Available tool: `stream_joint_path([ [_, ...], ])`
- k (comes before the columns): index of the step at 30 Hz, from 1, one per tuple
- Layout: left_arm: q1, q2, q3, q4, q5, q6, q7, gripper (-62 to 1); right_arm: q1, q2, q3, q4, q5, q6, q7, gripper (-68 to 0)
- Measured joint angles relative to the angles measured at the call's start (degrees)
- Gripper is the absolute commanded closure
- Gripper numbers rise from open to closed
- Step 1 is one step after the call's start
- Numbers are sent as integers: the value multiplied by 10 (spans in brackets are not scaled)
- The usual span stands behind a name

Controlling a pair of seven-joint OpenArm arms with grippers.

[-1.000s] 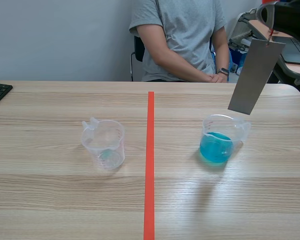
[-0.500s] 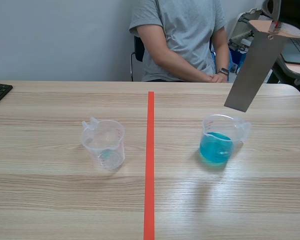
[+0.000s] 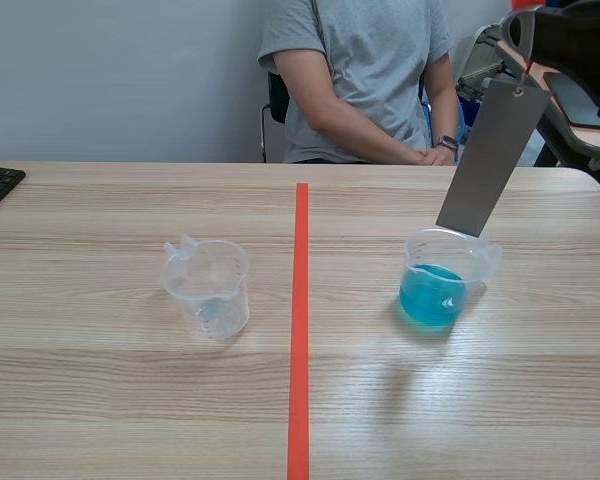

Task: Do the redox reaction experiment.
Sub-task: 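Move the plate over the blue solution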

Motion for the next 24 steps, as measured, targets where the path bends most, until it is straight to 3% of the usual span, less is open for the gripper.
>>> stream_joint_path([
  [24, 0, 0, 0, 7, 0, 0, 0, -49, 0, -8, 0, 0, -8, 0, -10, -15],
])
